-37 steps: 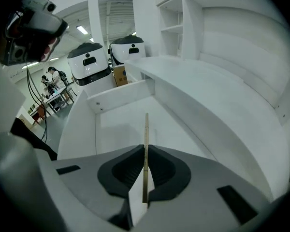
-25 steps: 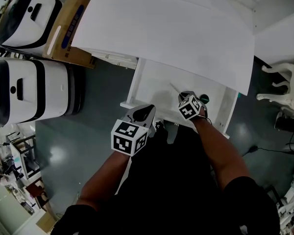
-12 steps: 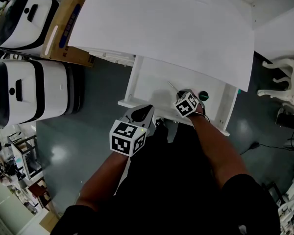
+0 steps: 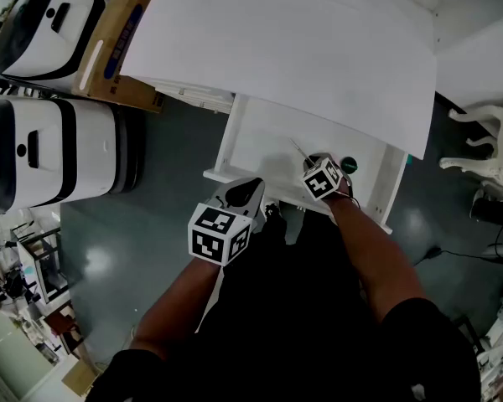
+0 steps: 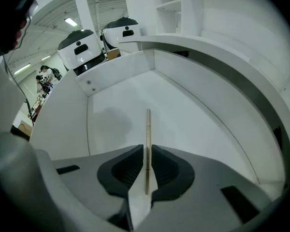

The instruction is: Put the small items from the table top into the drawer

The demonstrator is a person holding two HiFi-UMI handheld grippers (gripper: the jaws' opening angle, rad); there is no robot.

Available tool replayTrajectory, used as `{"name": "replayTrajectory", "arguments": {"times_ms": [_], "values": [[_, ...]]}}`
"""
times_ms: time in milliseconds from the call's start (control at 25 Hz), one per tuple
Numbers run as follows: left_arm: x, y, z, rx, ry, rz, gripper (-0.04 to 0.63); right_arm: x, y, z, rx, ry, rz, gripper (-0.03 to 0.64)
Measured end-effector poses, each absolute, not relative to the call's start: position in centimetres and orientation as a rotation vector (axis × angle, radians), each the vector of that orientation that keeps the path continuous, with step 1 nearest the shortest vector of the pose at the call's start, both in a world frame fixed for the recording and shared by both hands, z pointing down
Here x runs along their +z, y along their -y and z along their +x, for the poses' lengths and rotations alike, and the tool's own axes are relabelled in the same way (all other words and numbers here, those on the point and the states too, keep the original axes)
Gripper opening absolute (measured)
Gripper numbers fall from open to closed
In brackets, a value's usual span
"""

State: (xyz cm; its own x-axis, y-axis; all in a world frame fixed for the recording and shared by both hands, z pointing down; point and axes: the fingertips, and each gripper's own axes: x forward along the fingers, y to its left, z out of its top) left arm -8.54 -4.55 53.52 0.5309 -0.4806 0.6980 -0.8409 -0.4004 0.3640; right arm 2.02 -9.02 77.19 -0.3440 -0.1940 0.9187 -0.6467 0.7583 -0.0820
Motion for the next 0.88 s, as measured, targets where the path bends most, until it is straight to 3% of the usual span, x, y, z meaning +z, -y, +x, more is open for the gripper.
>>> {"name": "replayTrajectory", "arguments": {"times_ms": [480,880], "values": [[52.0,4.9,-8.2,0.575,1.034,2.129,0.003,72.0,9.9,2.5,0.565,1.994,0.772,0.046],[48.9,4.5,-7.6,0.551,1.004,2.293,0.003,59.1,8.5,1.5,0.753,2.274,1.008,0.038]]}}
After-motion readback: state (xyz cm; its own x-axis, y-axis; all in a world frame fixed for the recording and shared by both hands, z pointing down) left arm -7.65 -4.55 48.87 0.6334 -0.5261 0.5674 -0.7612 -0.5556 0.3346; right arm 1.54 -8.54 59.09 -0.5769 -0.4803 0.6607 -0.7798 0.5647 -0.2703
